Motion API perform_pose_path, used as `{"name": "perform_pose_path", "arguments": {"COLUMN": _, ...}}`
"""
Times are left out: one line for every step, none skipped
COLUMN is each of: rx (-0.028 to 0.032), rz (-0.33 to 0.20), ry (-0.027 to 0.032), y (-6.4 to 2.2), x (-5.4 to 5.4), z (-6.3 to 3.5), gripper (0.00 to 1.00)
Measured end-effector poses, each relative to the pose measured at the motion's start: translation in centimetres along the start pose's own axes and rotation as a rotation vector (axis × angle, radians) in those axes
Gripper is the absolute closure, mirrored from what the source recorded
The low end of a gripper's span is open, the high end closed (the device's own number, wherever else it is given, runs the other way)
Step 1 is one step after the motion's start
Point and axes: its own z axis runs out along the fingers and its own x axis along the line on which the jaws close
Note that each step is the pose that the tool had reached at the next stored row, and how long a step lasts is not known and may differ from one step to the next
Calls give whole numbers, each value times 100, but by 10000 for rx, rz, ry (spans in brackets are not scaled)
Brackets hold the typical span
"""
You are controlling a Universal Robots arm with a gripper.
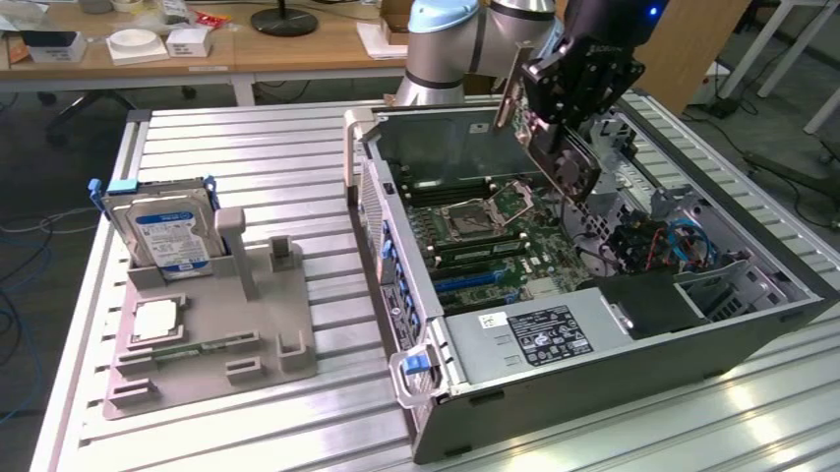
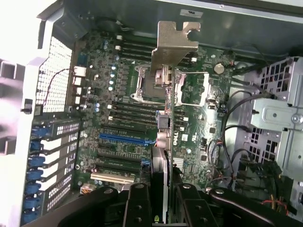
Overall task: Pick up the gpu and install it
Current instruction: 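Insert the gpu into the slot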
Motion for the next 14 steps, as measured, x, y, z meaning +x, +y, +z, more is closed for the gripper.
{"name": "perform_pose_path", "arguments": {"rx": 1, "rz": -99, "ry": 4, "y": 0, "x": 0, "z": 0, "gripper": 73}}
{"name": "perform_pose_path", "arguments": {"rx": 3, "rz": -205, "ry": 8, "y": 0, "x": 0, "z": 0, "gripper": 73}}
{"name": "perform_pose_path", "arguments": {"rx": 4, "rz": -295, "ry": 11, "y": 0, "x": 0, "z": 0, "gripper": 73}}
{"name": "perform_pose_path", "arguments": {"rx": 5, "rz": -385, "ry": 15, "y": 0, "x": 0, "z": 0, "gripper": 73}}
{"name": "perform_pose_path", "arguments": {"rx": 6, "rz": -497, "ry": 20, "y": 0, "x": 0, "z": 0, "gripper": 73}}
{"name": "perform_pose_path", "arguments": {"rx": 8, "rz": -615, "ry": 24, "y": 0, "x": 0, "z": 0, "gripper": 73}}
{"name": "perform_pose_path", "arguments": {"rx": 10, "rz": -728, "ry": 29, "y": 0, "x": 0, "z": 0, "gripper": 73}}
{"name": "perform_pose_path", "arguments": {"rx": 12, "rz": -832, "ry": 32, "y": 0, "x": 0, "z": 0, "gripper": 73}}
{"name": "perform_pose_path", "arguments": {"rx": 13, "rz": -912, "ry": 36, "y": 0, "x": 0, "z": 0, "gripper": 73}}
{"name": "perform_pose_path", "arguments": {"rx": 14, "rz": -986, "ry": 39, "y": 0, "x": 0, "z": 0, "gripper": 73}}
{"name": "perform_pose_path", "arguments": {"rx": 15, "rz": -1062, "ry": 42, "y": 0, "x": 0, "z": 0, "gripper": 73}}
{"name": "perform_pose_path", "arguments": {"rx": 16, "rz": -1139, "ry": 44, "y": 0, "x": 0, "z": 0, "gripper": 73}}
{"name": "perform_pose_path", "arguments": {"rx": 17, "rz": -1218, "ry": 48, "y": -1, "x": 0, "z": 0, "gripper": 73}}
{"name": "perform_pose_path", "arguments": {"rx": 18, "rz": -1305, "ry": 51, "y": -1, "x": 0, "z": 0, "gripper": 73}}
